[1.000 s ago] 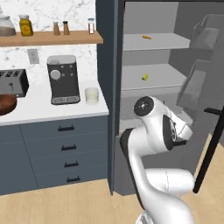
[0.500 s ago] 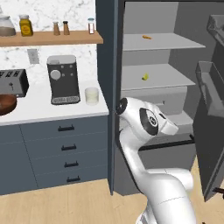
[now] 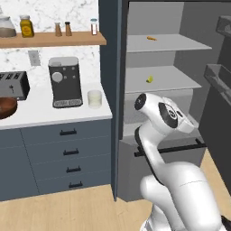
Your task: Grab a lemon wedge from the fridge and one ice cube from the ice bowl, and put them in the glass of lemonade.
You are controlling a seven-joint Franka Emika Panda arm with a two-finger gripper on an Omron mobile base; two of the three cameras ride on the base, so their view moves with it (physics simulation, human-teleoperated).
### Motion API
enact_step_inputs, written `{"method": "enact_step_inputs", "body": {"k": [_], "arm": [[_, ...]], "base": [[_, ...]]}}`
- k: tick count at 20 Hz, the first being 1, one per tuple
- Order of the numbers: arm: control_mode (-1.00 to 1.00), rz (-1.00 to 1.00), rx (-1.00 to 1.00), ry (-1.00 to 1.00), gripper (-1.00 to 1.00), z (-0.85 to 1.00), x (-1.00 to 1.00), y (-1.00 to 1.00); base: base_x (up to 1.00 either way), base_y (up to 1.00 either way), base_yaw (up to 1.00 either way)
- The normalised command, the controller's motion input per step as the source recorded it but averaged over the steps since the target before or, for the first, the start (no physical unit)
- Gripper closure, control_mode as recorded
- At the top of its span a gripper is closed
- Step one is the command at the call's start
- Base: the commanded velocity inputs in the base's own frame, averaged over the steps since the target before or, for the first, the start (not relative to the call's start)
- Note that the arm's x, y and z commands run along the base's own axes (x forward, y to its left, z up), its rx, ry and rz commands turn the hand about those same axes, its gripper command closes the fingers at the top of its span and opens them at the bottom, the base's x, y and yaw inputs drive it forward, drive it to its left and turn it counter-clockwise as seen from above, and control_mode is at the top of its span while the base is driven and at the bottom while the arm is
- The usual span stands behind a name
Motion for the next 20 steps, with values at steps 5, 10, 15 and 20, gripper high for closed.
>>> {"method": "enact_step_inputs", "body": {"k": [5, 10, 15, 20], "arm": [[-1.00, 0.22, 0.00, -0.02, -1.00, 0.12, 0.00, 0.14], [-1.00, 0.44, 0.21, 0.31, -1.00, 0.28, -0.01, 0.57], [-1.00, 0.48, 0.33, 0.51, -1.00, 0.07, -0.05, 0.18], [-1.00, 0.40, 0.37, 0.45, -1.00, -0.32, -0.03, 0.00]], "base": [[0.00, 0.00, 0.00], [0.00, 0.00, 0.00], [0.00, 0.00, 0.00], [0.00, 0.00, 0.00]]}}
